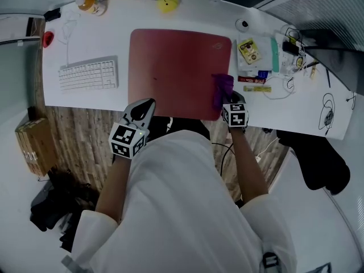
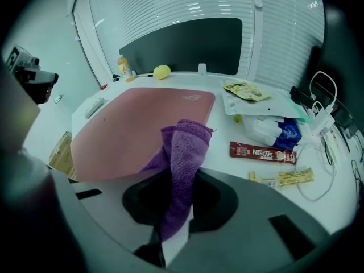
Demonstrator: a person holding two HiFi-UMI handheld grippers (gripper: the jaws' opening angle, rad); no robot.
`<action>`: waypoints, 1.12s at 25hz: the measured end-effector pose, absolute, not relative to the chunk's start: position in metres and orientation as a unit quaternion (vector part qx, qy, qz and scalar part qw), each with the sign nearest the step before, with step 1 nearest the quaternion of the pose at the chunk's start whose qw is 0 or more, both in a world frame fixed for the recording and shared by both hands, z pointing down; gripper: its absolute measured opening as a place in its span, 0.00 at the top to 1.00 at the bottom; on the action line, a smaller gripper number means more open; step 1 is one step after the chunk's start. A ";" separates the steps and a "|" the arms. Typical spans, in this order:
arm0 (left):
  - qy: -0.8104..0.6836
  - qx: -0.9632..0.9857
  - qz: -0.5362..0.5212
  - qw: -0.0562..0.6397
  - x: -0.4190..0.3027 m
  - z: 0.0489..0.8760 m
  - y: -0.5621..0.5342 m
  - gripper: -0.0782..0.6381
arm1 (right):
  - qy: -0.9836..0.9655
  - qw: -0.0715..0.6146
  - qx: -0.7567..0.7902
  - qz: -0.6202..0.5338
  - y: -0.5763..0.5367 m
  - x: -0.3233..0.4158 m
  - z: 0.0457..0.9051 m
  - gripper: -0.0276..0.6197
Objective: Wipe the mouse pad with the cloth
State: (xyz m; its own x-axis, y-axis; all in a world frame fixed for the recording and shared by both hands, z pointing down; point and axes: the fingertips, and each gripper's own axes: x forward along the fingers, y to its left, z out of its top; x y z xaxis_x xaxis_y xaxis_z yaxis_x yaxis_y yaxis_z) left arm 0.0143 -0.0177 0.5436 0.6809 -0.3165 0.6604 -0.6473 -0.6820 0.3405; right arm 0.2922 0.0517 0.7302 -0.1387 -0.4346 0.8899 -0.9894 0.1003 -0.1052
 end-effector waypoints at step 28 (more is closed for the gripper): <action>-0.302 0.860 0.277 0.305 -0.021 0.553 -0.019 0.86 | -0.584 0.384 0.631 0.336 -0.021 0.332 0.707 0.84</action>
State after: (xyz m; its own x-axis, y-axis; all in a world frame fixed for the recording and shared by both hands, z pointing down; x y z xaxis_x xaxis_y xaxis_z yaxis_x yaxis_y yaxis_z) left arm -0.0211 -0.0189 0.5528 0.6635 -0.3502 0.6612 -0.6886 -0.6315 0.3565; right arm 0.3315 -0.0212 0.7066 0.0923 -0.4798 0.8725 -0.9954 -0.0223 0.0930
